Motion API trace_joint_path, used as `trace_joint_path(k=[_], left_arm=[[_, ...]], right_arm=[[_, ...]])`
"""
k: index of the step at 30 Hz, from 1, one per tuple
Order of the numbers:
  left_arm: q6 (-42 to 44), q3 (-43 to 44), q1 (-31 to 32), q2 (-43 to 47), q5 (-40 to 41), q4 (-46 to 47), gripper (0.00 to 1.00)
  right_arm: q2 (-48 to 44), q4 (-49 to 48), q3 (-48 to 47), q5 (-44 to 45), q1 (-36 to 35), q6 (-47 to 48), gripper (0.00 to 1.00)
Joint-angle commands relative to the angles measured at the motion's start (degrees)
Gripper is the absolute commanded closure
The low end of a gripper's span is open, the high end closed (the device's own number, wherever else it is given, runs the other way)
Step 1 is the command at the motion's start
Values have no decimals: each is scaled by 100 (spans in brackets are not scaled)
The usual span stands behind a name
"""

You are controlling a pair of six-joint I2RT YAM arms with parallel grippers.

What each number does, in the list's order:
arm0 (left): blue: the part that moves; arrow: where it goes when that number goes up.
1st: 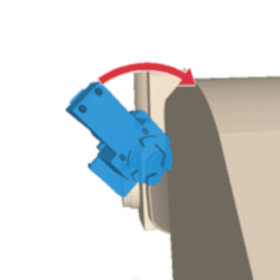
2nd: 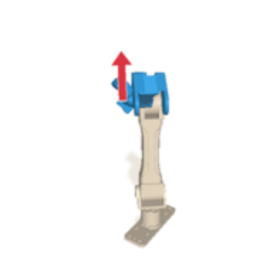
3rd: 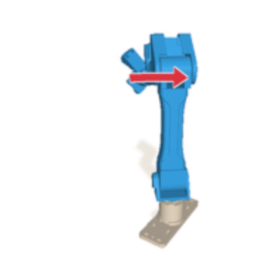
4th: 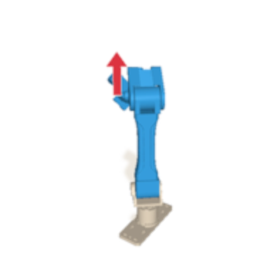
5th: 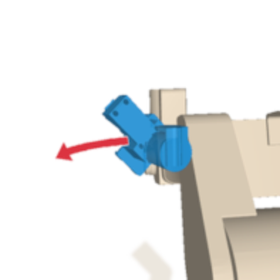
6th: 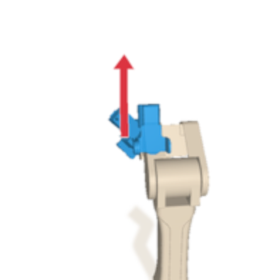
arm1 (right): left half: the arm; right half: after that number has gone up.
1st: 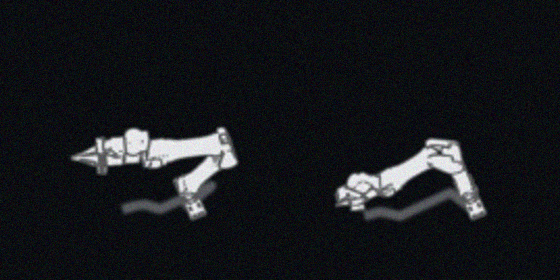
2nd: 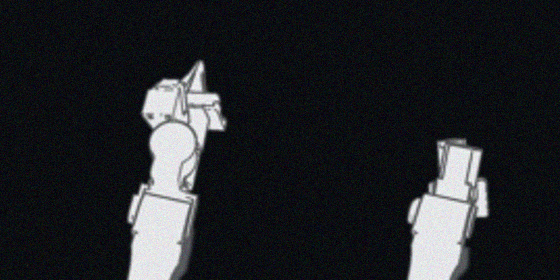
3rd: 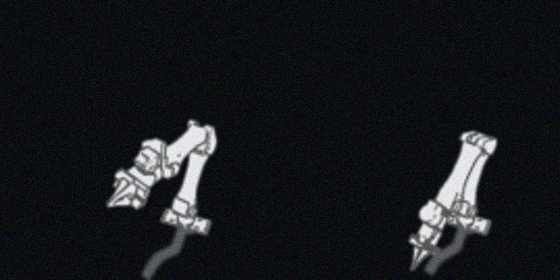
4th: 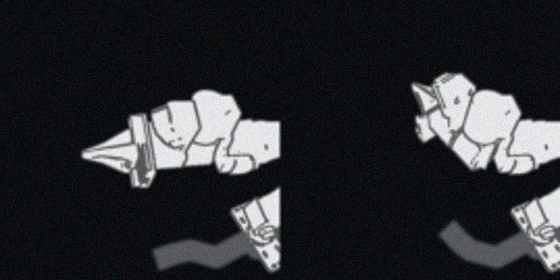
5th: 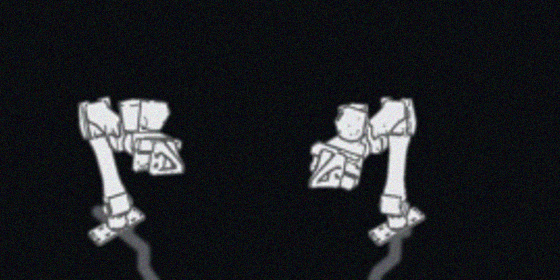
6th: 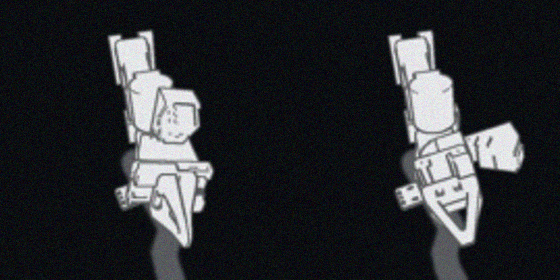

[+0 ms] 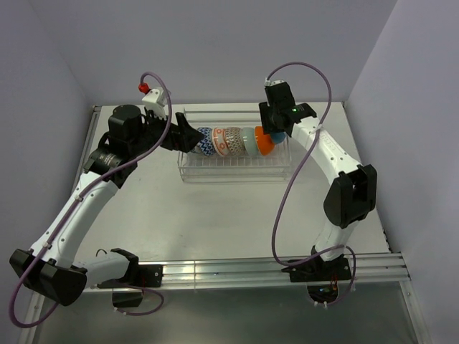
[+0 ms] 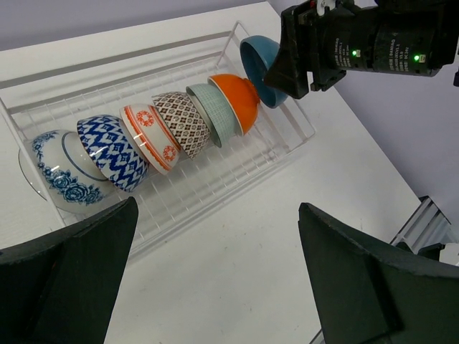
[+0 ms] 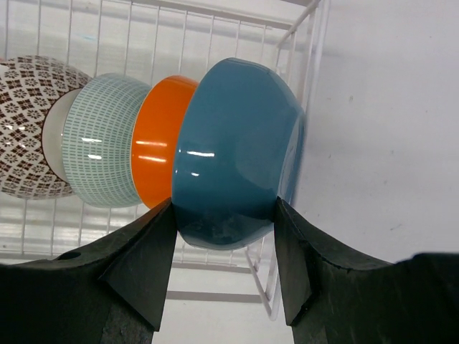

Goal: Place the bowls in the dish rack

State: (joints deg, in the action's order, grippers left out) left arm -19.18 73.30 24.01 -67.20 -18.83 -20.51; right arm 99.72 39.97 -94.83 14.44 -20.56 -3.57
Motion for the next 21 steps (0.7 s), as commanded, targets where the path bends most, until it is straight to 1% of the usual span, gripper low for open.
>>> trace_joint_path(k=[1, 13, 14, 21], left_arm=[[-7, -44, -37, 154, -147, 161, 0], [-33, -70, -63, 146, -226, 214, 0], [-33, -79, -63, 146, -226, 223, 1], [2, -35, -72, 128, -218, 206, 0]], right_arm=[[100, 55, -370, 481, -62, 155, 100], [328, 178, -352, 525, -98, 296, 100], [337, 170, -352, 516, -98, 452, 100], [530, 336, -484, 587, -106, 445, 100]])
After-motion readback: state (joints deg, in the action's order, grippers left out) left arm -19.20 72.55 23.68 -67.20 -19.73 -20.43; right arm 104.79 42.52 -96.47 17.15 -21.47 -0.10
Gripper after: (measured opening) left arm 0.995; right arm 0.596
